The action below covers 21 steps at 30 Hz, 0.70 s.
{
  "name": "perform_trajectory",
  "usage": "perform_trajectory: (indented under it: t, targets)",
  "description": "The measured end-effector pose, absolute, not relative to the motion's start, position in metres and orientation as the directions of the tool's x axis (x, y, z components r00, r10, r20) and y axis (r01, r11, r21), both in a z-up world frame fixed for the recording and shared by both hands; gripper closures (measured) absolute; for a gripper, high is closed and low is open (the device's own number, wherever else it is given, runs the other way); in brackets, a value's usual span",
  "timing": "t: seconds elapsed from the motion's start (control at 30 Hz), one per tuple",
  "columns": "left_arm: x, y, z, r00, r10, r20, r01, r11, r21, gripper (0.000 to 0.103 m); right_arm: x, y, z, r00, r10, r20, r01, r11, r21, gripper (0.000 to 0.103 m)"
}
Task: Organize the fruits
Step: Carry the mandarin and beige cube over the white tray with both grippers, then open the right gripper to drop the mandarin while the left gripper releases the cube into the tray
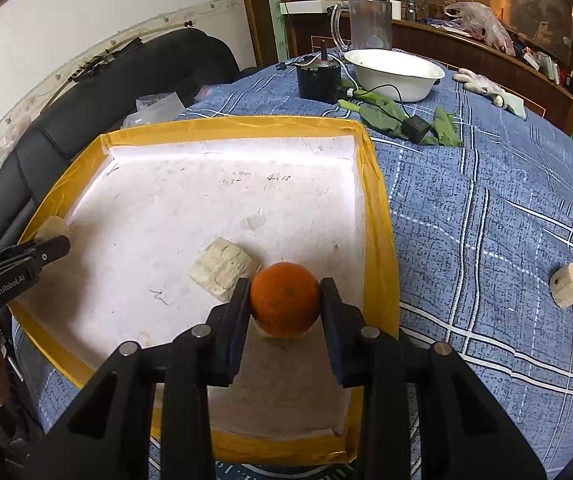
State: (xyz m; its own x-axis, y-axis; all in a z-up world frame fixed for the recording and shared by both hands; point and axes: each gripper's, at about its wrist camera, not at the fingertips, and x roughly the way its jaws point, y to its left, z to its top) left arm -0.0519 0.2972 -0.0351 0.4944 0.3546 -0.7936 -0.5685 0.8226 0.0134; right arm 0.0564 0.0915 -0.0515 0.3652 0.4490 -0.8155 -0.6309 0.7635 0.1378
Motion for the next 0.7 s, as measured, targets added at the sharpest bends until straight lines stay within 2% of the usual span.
perform_trajectory:
  t: [0.03, 0.07, 0.1, 0.13, 0.17, 0.3, 0.33, 0.57, 0.7]
  targets:
    - [-0.052, 0.298, -0.035, 0.493, 0.353, -0.795, -0.570, 0.822, 0.012, 0.070, 0.056, 0.092, -0.051, 0.368, 0.445, -0.817, -0.631, 0.764, 0.132, 0.066]
    - [-0.053, 0.298, -0.034, 0.494, 0.354, -0.794, -0.571, 0.821, 0.010, 0.062, 0.056, 0.092, -0.051, 0.370, 0.442, -0.817, -0.631, 0.765, 0.129, 0.066]
    - [-0.053, 0.299, -0.033, 0.496, 0.355, -0.792, -0.575, 0.818, 0.006, 0.056, 0.056, 0.091, -0.050, 0.375, 0.436, -0.818, -0.628, 0.769, 0.122, 0.061]
    - [-0.054, 0.299, -0.031, 0.506, 0.347, -0.790, -0.573, 0.819, -0.007, 0.050, 0.055, 0.091, -0.050, 0.380, 0.433, -0.817, -0.627, 0.770, 0.117, 0.047]
    - [-0.054, 0.298, -0.030, 0.514, 0.338, -0.788, -0.569, 0.822, -0.019, 0.043, 0.054, 0.090, -0.048, 0.376, 0.442, -0.814, -0.633, 0.764, 0.123, 0.045]
    - [-0.056, 0.292, -0.020, 0.535, 0.331, -0.777, -0.567, 0.823, -0.041, 0.028, 0.045, 0.082, -0.034, 0.409, 0.447, -0.795, -0.641, 0.761, 0.099, 0.027]
    - [-0.058, 0.290, -0.016, 0.542, 0.340, -0.768, -0.573, 0.818, -0.042, 0.024, 0.044, 0.076, -0.029, 0.414, 0.458, -0.787, -0.638, 0.762, 0.108, 0.026]
    - [-0.064, 0.269, 0.016, 0.636, 0.337, -0.694, -0.554, 0.825, -0.108, 0.024, 0.041, 0.000, 0.000, 0.517, 0.441, -0.734, -0.557, 0.824, 0.103, 0.024]
    - [-0.048, 0.226, 0.028, 0.699, 0.279, -0.658, -0.451, 0.886, -0.103, 0.024, 0.048, -0.077, -0.003, 0.585, 0.355, -0.729, -0.439, 0.895, 0.084, 0.024]
